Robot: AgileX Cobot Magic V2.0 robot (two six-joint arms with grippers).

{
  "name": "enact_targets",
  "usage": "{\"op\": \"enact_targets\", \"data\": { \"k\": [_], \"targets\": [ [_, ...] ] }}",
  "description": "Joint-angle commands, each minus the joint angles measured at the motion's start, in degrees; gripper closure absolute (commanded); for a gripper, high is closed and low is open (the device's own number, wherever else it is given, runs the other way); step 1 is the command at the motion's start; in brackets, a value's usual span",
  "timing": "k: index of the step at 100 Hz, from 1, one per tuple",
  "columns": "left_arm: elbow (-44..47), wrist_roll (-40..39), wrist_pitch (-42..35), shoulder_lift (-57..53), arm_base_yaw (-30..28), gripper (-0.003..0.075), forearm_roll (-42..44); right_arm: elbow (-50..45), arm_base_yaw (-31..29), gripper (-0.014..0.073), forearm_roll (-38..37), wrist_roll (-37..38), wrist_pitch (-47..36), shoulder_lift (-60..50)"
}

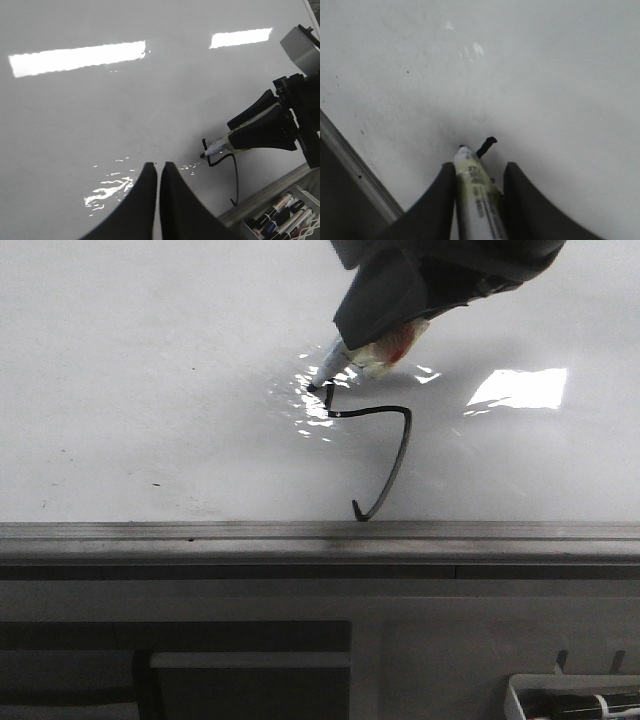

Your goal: Write number 5 on whiteboard

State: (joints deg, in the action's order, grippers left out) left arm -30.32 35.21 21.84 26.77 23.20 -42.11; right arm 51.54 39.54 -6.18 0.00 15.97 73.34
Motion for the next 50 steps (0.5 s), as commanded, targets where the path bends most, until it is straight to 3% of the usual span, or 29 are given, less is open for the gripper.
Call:
{"op": "enact_targets", "data": {
  "k": [1, 50],
  "targets": [
    [-1.5, -0.3, -3.3, 0.2, -0.1, 0.0741, -1.3, 1.9, -1.6, 0.0652, -0.7, -0.4, -3.6, -0.5],
    [-1.5, -0.3, -3.3, 0.2, -0.1, 0.0741, -1.3, 1.6, -4.0, 0.0631, -1.8, -0.4, 2.2, -1.6]
  ]
}}
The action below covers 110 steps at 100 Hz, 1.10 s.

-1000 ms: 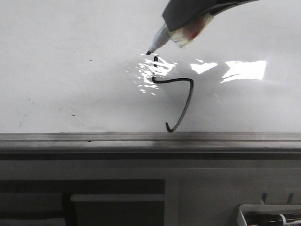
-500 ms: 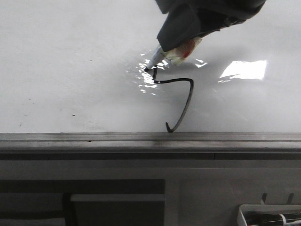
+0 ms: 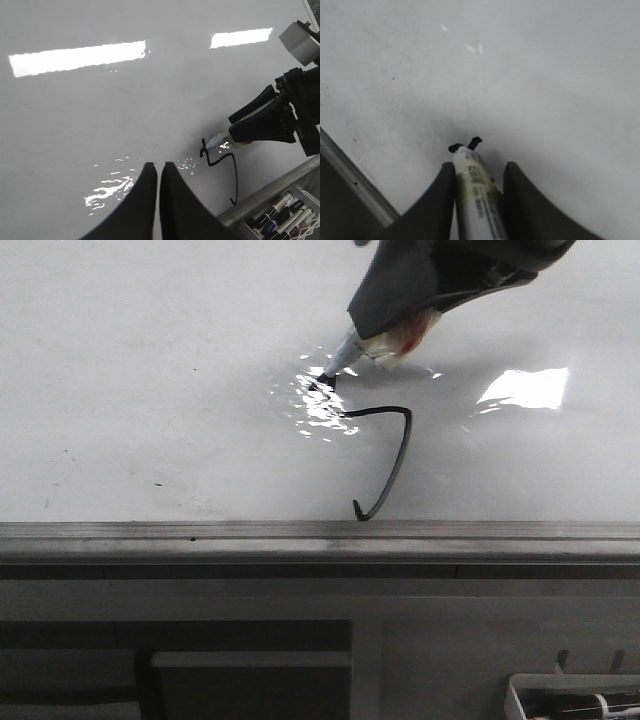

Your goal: Write number 5 on whiteboard

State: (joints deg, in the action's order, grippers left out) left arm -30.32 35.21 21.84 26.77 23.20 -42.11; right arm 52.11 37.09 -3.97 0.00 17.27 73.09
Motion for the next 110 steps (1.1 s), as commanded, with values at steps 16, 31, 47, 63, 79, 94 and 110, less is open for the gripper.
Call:
{"op": "enact_targets", "data": {
  "k": [16, 31, 47, 63, 79, 94, 110],
  "targets": [
    [-1.5, -0.3, -3.3, 0.2, -0.1, 0.0741, -1.3, 1.0, -1.8, 0.0632, -4.9, -0.4, 2.5, -2.7],
    [-1.5, -0.3, -3.3, 0.2, -0.1, 0.0741, -1.3, 0.9, -4.4, 0.0632, -6.2, 2.7, 5.3, -3.9],
    [-1.5, -0.3, -3.3, 0.2, -0.1, 0.0741, -1.3, 0.9, -7.7, 0.0632, -6.6, 2.7, 6.5, -5.5],
    [-1.5, -0.3, -3.1, 0.2, -0.1, 0.0741, -1.3, 0.9, -8.1, 0.0634, -6.6, 2.7, 6.1, -5.8],
    [-1.5, -0.2, -2.9, 0.2, -0.1, 0.0736, -1.3, 1.0, -6.3, 0.0634, -6.6, 2.7, 4.8, -7.8],
    [-2.0, 2.7, 3.1, 0.7, -0.1, 0.0572, -1.1, 1.2, 0.3, 0.0634, -6.6, 2.6, 4.4, -13.6],
    [-4.1, 10.3, 10.7, 4.9, -0.1, 0.0339, -1.1, 1.2, 8.7, 0.0634, -6.6, 0.7, 4.4, -16.8]
  ]
}}
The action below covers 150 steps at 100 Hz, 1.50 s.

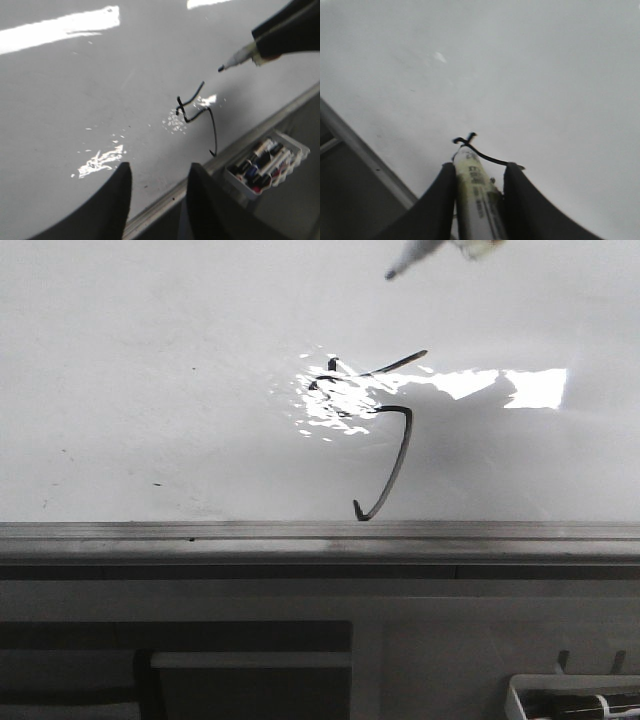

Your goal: Write number 5 on whiteboard

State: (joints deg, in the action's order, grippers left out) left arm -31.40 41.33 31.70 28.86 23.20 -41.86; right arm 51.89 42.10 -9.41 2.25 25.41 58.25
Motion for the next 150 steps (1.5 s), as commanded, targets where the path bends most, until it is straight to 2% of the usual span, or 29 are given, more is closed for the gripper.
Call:
{"op": "enact_targets", "data": {
  "k": [1, 20, 34, 47, 71, 94, 115, 129, 146, 150],
  "targets": [
    [-3.1, 4.5, 1.3, 3.0, -0.1, 0.0335, -1.4, 1.5, 4.5, 0.0634, -1.1, -1.9, -3.7, -2.1],
    [-8.1, 18.9, 11.2, 10.7, 0.4, 0.0317, -7.9, 1.3, 15.4, 0.0636, -1.1, -11.4, -3.4, -0.6],
    [-11.0, 26.0, 15.6, 17.2, 4.3, 0.0323, -10.7, 1.3, 19.9, 0.0636, -2.2, -11.9, -3.0, 2.1],
    [-12.0, 26.9, 14.1, 22.4, 9.1, 0.0323, -10.6, 1.3, 20.9, 0.0636, -2.2, -11.9, -1.8, 3.4],
    [-12.0, 26.9, 5.9, 28.5, 16.8, 0.0323, -10.6, 1.3, 21.1, 0.0657, -1.6, -11.9, 0.1, 3.4],
    [-12.0, 26.9, 3.4, 32.3, 19.8, 0.0334, -10.9, 1.3, 24.4, 0.0662, -1.6, -13.6, 0.6, 3.4],
    [-12.0, 26.9, 1.8, 32.7, 19.8, 0.0440, -11.2, 1.3, 24.4, 0.0662, -1.1, -13.6, 1.6, 3.4],
    [-12.0, 26.9, 1.8, 32.7, 19.8, 0.0552, -11.2, 1.3, 24.4, 0.0662, -0.9, -13.6, 1.8, 3.4],
    [-12.0, 26.9, 1.8, 32.7, 19.8, 0.0732, -11.2, 1.3, 24.4, 0.0662, -0.5, -13.6, 1.8, 3.4],
    [-12.0, 26.9, 1.8, 32.7, 19.8, 0.0740, -11.2, 1.3, 24.4, 0.0662, -0.4, -13.6, 1.8, 3.4]
  ]
}}
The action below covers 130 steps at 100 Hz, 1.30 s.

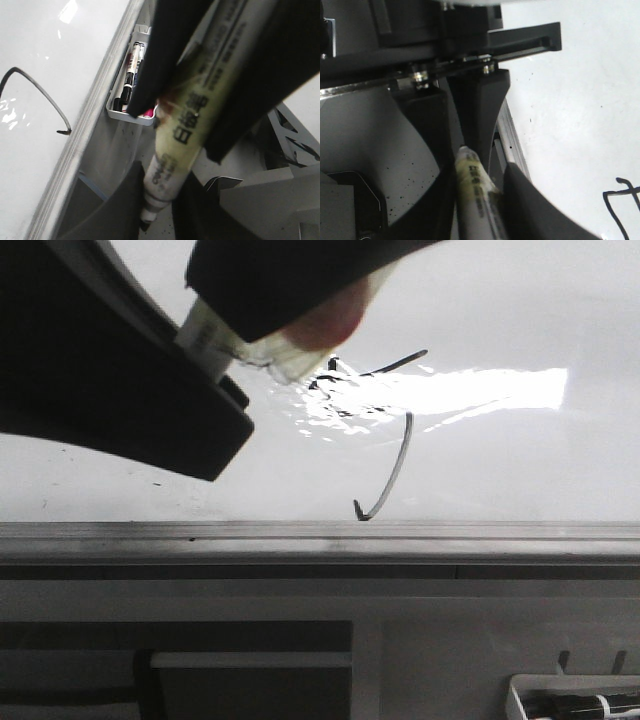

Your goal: Write number 5 on whiteboard

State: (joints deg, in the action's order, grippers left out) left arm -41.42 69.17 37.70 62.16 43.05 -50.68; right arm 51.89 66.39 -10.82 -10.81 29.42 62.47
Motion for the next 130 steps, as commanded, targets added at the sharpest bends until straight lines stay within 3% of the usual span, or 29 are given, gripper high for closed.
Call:
{"op": "enact_targets", "data": {
  "k": [1, 21, 28, 38, 50, 59, 70, 82, 89, 103, 116, 130],
  "targets": [
    [-2.0, -1.0, -4.2, -0.6, 0.0, 0.0741, -2.4, 1.3, 0.1, 0.0662, 1.1, -0.5, -2.2, -0.9],
    [-2.0, -1.0, -4.2, -0.6, 0.0, 0.0741, -2.4, 1.3, 0.1, 0.0660, 1.3, -0.5, -2.2, -0.9],
    [-2.0, -1.0, -4.2, -0.6, 0.0, 0.0741, -2.6, 1.3, 0.1, 0.0615, 1.3, -0.4, -2.2, -0.9],
    [-2.0, -1.1, -4.4, -0.6, 0.0, 0.0741, -3.6, 1.6, -0.2, 0.0426, 1.3, -0.4, -2.2, -0.9],
    [-2.0, -1.8, -4.4, -0.6, 0.0, 0.0741, -4.6, 1.7, -0.2, 0.0104, 0.5, -0.4, -2.2, -1.7],
    [-1.8, -5.1, -6.1, -0.6, 0.0, 0.0741, -4.7, 1.7, -0.3, 0.0013, -1.6, -0.1, -2.0, -3.7],
    [-1.2, -11.3, -11.2, -0.6, 0.0, 0.0741, -4.8, 1.7, -3.0, 0.0041, -1.8, -0.1, -2.2, -7.8],
    [1.7, -22.4, -22.2, -0.6, 0.0, 0.0741, -6.5, 1.7, -7.6, 0.0146, -1.8, 2.8, -2.2, -12.9],
    [3.6, -26.6, -29.1, -0.6, 0.0, 0.0741, -8.4, 1.4, -10.3, 0.0273, -1.7, 5.0, -1.9, -15.8],
    [6.8, -27.3, -37.7, 0.6, 0.0, 0.0741, -16.5, 0.1, -13.0, 0.0656, -1.7, 5.4, 0.7, -20.1],
    [7.0, -27.3, -40.0, 3.9, 1.1, 0.0741, -19.3, -1.4, -13.1, 0.0655, -1.7, 5.5, 1.0, -21.7],
    [7.0, -27.3, -48.4, 7.0, 5.2, 0.0741, -23.1, -2.4, -13.1, 0.0655, -1.4, 5.5, 1.4, -21.9]
  ]
}}
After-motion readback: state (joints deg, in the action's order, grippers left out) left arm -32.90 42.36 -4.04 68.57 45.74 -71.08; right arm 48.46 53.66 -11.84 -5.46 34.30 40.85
